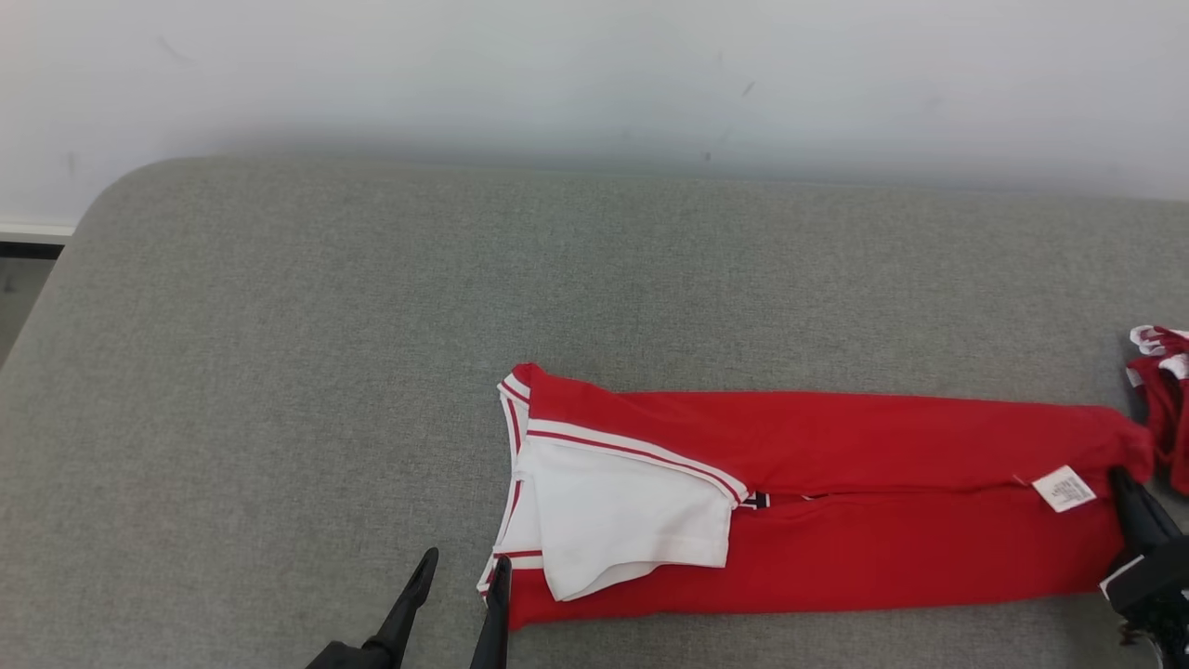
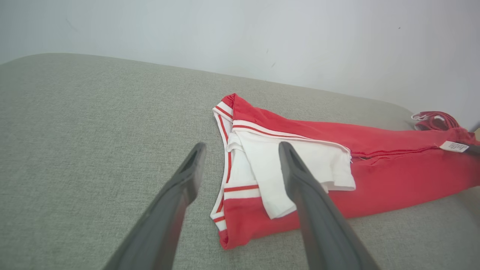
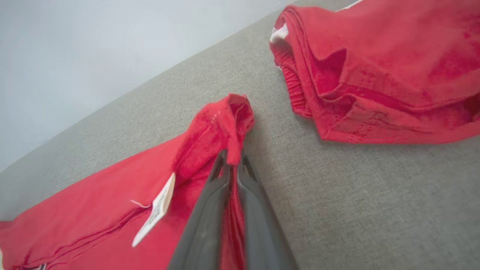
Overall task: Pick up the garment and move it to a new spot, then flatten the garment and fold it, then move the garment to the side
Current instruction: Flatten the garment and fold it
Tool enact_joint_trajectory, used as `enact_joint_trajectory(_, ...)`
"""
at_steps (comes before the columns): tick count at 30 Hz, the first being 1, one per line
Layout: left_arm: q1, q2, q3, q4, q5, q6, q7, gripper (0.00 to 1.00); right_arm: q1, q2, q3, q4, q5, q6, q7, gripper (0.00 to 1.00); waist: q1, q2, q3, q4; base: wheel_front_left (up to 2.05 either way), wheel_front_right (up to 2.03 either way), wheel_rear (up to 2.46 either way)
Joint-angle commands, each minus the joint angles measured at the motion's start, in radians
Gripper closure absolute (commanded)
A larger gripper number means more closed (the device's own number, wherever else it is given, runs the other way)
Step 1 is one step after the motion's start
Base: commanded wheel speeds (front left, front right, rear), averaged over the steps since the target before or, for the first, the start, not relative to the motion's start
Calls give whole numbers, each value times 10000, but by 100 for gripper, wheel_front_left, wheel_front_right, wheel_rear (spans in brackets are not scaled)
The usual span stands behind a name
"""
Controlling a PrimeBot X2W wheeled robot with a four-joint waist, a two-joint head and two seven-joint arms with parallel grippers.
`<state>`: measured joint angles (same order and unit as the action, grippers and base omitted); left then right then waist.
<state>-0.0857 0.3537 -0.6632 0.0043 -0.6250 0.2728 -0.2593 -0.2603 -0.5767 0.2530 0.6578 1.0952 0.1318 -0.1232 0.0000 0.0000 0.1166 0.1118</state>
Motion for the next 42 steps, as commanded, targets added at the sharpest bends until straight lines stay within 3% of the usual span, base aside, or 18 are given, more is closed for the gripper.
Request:
enact_joint_trajectory(1,110,36,-6,-17,-28,-2,0,0,116,-68,66,-329,122,-23,92,100,0,0,-42,-59,0,0,0)
enact_joint_trajectory(11,70,33,-55,12,-137,-13,45,0,447,10,367,-3542,305,-23,889,100,0,0,-124,-73,0,0,0)
enact_joint_trajectory(18,-142,-75,-162,81,-159,-107,98,0,102,730,358,-4688,-74,-23,1608,100,0,0,-159,311,0,0,0)
enact_joint_trajectory(29,-288,-341,-251,317,-252,-243,65,0,-407,2219,829,-5224,-724,-23,2889,100,0,0,-134,1400,0,0,0)
enact_joint_trajectory(42,-288,-574,-288,568,-237,-429,8,0,-861,3283,1619,-4615,-1382,-23,3474,100,0,0,-130,2350,0,0,0)
